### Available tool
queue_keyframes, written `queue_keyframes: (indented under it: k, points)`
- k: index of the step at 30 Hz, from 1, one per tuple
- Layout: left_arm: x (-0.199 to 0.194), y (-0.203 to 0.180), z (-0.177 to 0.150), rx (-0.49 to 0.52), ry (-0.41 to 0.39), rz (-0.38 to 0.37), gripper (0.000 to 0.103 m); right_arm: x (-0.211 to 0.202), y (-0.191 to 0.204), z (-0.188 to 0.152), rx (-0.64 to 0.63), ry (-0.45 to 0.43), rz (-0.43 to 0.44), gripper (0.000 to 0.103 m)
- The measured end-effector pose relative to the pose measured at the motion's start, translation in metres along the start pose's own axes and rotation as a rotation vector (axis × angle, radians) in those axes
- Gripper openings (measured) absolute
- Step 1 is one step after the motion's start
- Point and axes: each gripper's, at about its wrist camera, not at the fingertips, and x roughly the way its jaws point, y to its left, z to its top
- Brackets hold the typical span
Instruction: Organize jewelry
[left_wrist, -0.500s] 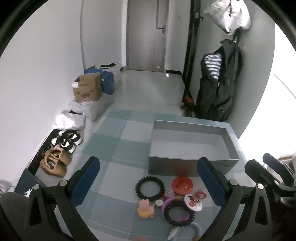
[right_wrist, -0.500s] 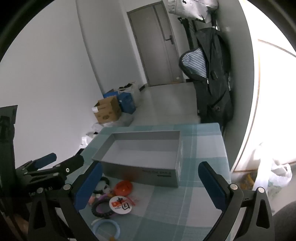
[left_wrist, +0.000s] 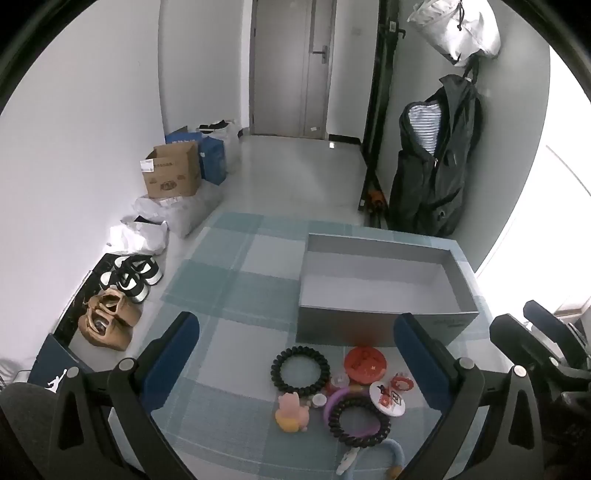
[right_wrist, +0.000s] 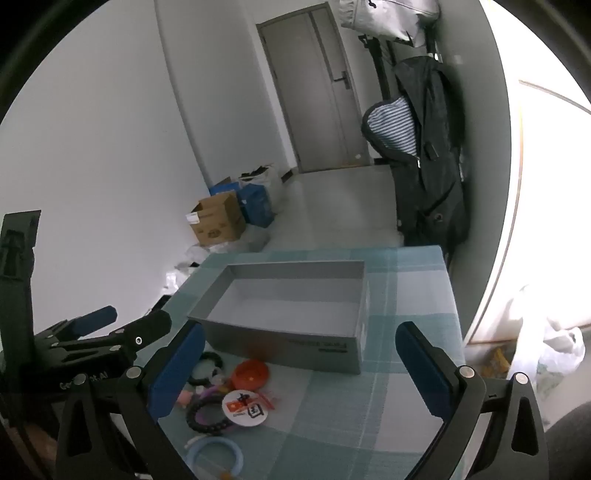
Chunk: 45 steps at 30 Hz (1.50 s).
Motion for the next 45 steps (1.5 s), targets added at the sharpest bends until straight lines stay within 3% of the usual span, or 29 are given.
queue_keyframes:
  k: [45]
  points:
    - [0.0017, 0.0015, 0.0001, 0.003, 0.038, -0.039, 0.102, 0.0017, 0.0034, -0.0029, -0.014, 0.006, -0.004, 0.103]
